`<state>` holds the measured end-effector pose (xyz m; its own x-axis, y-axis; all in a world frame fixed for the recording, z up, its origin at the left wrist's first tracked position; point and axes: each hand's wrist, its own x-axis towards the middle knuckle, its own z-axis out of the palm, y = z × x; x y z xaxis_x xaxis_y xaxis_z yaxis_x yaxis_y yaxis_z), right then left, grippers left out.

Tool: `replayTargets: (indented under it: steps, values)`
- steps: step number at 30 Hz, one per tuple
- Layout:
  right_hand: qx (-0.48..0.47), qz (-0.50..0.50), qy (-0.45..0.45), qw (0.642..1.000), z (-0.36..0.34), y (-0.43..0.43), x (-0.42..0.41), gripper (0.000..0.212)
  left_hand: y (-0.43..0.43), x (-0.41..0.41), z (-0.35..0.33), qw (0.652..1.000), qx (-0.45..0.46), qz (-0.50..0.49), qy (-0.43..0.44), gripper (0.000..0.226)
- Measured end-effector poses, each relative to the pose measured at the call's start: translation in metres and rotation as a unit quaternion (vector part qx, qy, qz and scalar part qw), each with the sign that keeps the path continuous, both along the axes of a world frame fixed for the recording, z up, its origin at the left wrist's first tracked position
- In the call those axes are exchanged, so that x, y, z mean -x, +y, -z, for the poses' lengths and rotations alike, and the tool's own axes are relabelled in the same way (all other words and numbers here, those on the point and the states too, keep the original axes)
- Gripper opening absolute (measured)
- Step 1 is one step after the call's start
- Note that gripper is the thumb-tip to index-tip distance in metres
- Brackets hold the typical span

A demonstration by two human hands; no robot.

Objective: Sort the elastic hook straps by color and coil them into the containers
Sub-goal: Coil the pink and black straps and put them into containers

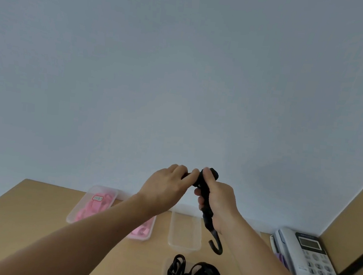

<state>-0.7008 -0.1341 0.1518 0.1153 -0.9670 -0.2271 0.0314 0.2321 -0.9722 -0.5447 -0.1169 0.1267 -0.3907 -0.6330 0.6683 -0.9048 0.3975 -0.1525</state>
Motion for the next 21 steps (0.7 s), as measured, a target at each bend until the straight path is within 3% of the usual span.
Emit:
replayTargets:
  steps: [2, 3, 5, 7, 9, 11, 13, 15, 18, 21]
  values:
    - [0.015, -0.001, -0.03, 0.999, 0.002, -0.001, 0.003, 0.046, 0.002, -0.001, -0.003, 0.98, -0.102, 0.03, 0.17, 0.046]
    - [0.028, -0.005, -0.042, 0.999, 0.003, -0.002, 0.004, 0.044, 0.003, -0.002, -0.007, 0.936, -0.211, 0.041, 0.278, 0.056]
    - [0.058, -0.022, -0.05, 0.997, 0.004, -0.003, 0.007, 0.044, 0.004, -0.004, -0.02, 0.778, -0.418, 0.083, 0.462, 0.062]
    - [0.077, -0.048, -0.06, 0.994, 0.006, -0.002, 0.009, 0.046, 0.006, -0.008, -0.032, 0.649, -0.521, 0.133, 0.539, 0.051]
    - [0.086, -0.066, -0.071, 0.992, 0.006, 0.0, 0.01, 0.047, 0.008, -0.01, -0.038, 0.583, -0.56, 0.19, 0.557, 0.047]
    - [0.098, -0.075, -0.07, 0.99, 0.007, 0.002, 0.012, 0.049, 0.008, -0.01, -0.038, 0.543, -0.571, 0.215, 0.576, 0.048]
    - [0.114, -0.09, -0.045, 0.988, 0.007, 0.004, 0.015, 0.052, 0.008, -0.009, -0.035, 0.538, -0.561, 0.207, 0.594, 0.046]
    - [0.106, -0.097, -0.027, 0.989, 0.009, 0.005, 0.016, 0.049, 0.007, -0.008, -0.029, 0.572, -0.529, 0.193, 0.596, 0.034]
    - [0.066, -0.073, -0.026, 0.995, 0.009, 0.007, 0.016, 0.043, 0.009, -0.006, -0.024, 0.668, -0.474, 0.15, 0.554, 0.011]
    - [0.058, -0.049, 0.011, 0.997, 0.009, 0.008, 0.014, 0.043, 0.01, -0.001, -0.021, 0.78, -0.406, 0.07, 0.472, 0.009]
